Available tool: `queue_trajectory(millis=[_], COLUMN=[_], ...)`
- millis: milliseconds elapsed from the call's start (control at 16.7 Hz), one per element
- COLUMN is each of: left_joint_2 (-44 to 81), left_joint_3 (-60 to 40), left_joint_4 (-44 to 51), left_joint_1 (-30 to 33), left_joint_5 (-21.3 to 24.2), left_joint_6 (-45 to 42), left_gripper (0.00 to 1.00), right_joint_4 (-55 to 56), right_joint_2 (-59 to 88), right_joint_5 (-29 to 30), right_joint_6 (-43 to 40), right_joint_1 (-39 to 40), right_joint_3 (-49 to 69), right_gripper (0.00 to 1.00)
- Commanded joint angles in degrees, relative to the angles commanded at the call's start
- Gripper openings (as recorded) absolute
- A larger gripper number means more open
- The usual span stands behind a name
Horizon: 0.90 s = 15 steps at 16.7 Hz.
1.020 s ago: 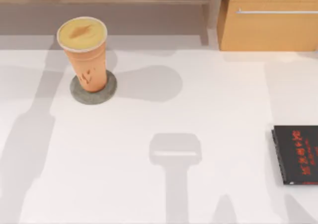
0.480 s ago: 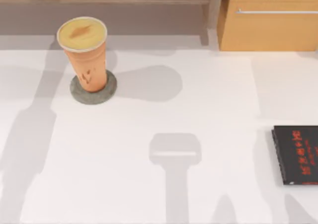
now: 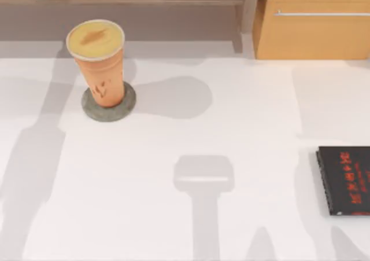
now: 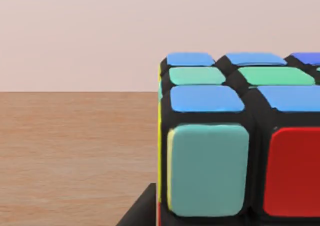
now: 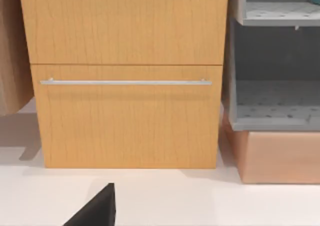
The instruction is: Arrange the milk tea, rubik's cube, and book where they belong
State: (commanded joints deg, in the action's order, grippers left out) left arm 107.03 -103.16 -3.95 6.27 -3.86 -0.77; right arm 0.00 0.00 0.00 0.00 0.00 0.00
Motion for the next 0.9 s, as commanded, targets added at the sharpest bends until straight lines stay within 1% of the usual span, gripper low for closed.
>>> queue_trajectory(millis=[180,240,720,900], left_joint_2=[0.0,0.0,-0.1,-1.7], left_joint_3=[0.0,0.0,0.0,2.0], left_joint_4=[0.0,0.0,0.0,-0.3], left_joint_1=[0.0,0.0,0.2,0.1], left_joint_5=[0.0,0.0,0.0,-0.1], left_joint_6=[0.0,0.0,0.0,-0.1], left_gripper=[0.98,1.00,1.00,1.00], right_joint_4=[0.0,0.0,0.0,0.0], right_joint_2=[0.0,0.0,0.0,0.0], right_joint_5=[0.0,0.0,0.0,0.0], right_joint_6=[0.0,0.0,0.0,0.0], right_joint_1=[0.0,0.0,0.0,0.0], right_joint_3=[0.0,0.0,0.0,0.0], right_gripper=[1.00,1.00,1.00,1.00])
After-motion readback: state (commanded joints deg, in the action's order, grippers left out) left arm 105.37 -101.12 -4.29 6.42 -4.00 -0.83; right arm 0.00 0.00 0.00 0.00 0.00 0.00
